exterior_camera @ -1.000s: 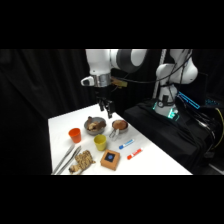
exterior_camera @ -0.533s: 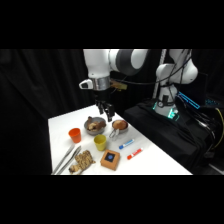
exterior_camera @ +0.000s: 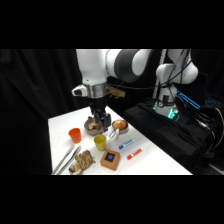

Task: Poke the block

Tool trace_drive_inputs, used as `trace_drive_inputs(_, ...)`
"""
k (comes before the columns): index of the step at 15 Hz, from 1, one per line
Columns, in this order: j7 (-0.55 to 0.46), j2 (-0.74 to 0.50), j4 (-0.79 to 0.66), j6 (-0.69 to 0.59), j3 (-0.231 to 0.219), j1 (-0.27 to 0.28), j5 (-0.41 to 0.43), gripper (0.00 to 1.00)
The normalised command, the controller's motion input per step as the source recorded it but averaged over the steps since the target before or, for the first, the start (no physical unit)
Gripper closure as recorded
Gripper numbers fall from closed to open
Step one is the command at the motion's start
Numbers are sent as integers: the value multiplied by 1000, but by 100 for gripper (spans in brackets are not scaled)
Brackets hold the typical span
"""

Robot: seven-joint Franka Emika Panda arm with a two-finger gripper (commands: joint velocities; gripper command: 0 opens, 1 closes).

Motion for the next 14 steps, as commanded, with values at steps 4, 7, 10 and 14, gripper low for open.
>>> trace_drive_inputs(4,69,268,301,88,-1,34,-65,67)
trace_drive_inputs(7,60,204,243,61,1,40,-67,93)
trace_drive_inputs(10,77,156,161,83,8,58,-79,100)
trace_drive_inputs(14,114,94,29,158,11,79,-112,99)
